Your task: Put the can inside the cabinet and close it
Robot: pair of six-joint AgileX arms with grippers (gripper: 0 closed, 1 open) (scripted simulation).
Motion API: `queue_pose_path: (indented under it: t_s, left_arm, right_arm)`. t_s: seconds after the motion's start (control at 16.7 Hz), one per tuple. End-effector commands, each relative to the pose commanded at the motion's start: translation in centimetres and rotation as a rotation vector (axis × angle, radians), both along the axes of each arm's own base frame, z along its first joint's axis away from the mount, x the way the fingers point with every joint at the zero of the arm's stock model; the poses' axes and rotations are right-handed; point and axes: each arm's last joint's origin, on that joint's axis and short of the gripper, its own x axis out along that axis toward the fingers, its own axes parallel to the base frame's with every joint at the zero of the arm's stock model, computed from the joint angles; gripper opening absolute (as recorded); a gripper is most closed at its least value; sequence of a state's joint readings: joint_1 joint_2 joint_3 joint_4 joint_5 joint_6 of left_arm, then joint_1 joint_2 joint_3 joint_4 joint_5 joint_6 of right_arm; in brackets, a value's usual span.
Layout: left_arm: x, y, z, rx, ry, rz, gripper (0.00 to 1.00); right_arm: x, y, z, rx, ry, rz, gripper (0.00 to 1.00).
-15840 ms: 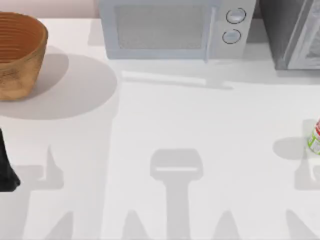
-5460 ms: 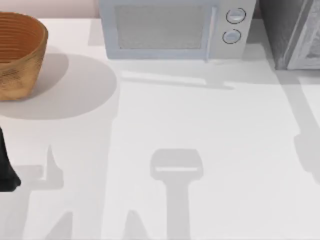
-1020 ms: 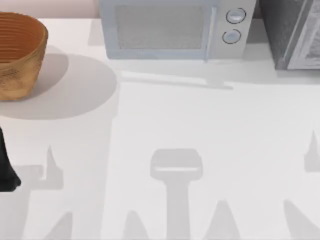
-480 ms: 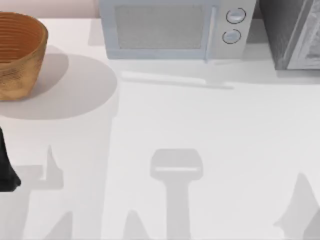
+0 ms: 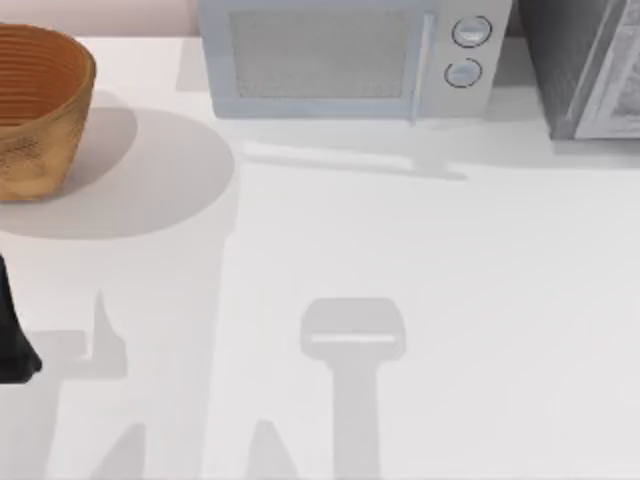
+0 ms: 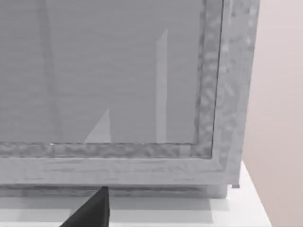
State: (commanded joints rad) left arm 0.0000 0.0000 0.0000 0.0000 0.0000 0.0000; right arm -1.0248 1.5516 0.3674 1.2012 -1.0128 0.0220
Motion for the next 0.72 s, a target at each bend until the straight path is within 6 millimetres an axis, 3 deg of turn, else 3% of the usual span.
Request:
queue_pose_path:
  t_s: [0.42,0.72]
  left_arm:
    - [0.0,0.0,0.0,0.0,0.0,0.0,1.0]
    - [0.0,0.0,0.0,0.0,0.0,0.0,1.0]
  right_arm:
    - [0.3,-0.5,0.5,0.002,0.001,0.001,1.0]
    - [2.1,-4.3,5.0,0.004,0.003,-0.002,1.0]
